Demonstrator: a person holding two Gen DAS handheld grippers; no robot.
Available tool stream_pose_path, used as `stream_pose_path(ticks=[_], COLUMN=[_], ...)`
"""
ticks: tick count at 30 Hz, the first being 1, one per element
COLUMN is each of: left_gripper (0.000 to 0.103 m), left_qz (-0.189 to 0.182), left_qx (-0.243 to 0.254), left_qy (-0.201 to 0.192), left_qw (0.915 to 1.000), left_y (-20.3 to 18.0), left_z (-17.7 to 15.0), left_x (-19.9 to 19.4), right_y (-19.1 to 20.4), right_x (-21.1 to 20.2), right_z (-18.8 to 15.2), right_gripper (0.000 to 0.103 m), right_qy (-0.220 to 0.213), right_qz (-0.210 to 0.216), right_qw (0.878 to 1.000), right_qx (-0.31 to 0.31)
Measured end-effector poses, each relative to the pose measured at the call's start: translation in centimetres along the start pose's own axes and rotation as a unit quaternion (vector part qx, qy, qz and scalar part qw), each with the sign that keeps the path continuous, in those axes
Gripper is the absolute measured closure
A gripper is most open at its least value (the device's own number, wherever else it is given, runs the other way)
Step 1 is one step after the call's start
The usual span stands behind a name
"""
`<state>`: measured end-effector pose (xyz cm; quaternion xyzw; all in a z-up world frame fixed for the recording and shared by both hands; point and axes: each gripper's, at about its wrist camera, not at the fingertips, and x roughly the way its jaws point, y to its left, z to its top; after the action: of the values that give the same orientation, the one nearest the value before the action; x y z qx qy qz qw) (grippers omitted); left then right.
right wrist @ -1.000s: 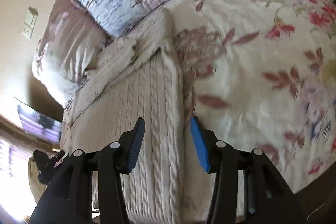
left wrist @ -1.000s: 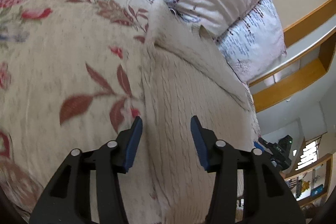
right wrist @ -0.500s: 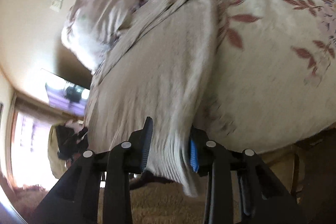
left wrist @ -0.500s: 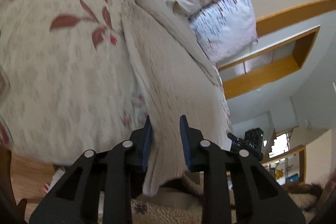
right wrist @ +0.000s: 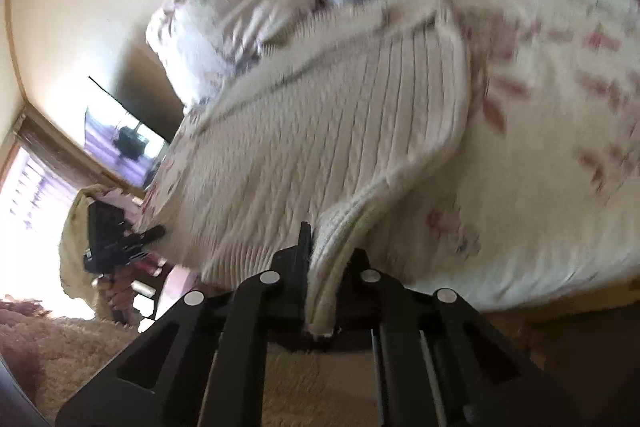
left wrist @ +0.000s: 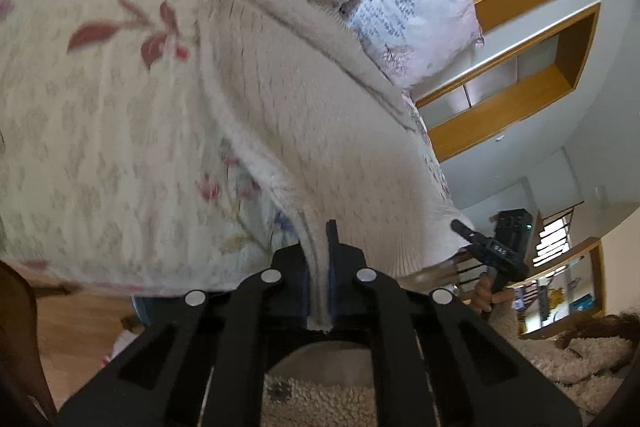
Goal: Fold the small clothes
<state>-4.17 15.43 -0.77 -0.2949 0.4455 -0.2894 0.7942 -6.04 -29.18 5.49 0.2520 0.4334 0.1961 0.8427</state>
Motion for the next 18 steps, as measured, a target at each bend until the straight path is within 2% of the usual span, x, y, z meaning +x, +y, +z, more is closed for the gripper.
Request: stream_pose_path(ticks=[5,10,18], left_gripper=[0.097,0.097,0.097], left_qz=[0.033,0.047,0.087], left_qx=[0.015,0.014,0.045], left_qy=[-0.045,-0.086,-0.131], left_qw=[0.9984,0.9951,0.9865], left_y=[-0.6,-1.0,-3.1], left_z=[1.8,3.7,7.8], left_x=[-1.9,-3.4,-4.0], right_y=[-0.1,0.2,1.5], right_x=[-1.9,-2.6,-2.2], right_z=[1.2,1.8,4.4], right_gripper=[0.095,0.095,0.095], right_qy=[-0.084,-0.144,-0.177], right_qz=[-0.034,-0.054,-0.099], right_qw=[0.996,0.988,0.976], right_qx=[-0.01,-0.033,-0.077])
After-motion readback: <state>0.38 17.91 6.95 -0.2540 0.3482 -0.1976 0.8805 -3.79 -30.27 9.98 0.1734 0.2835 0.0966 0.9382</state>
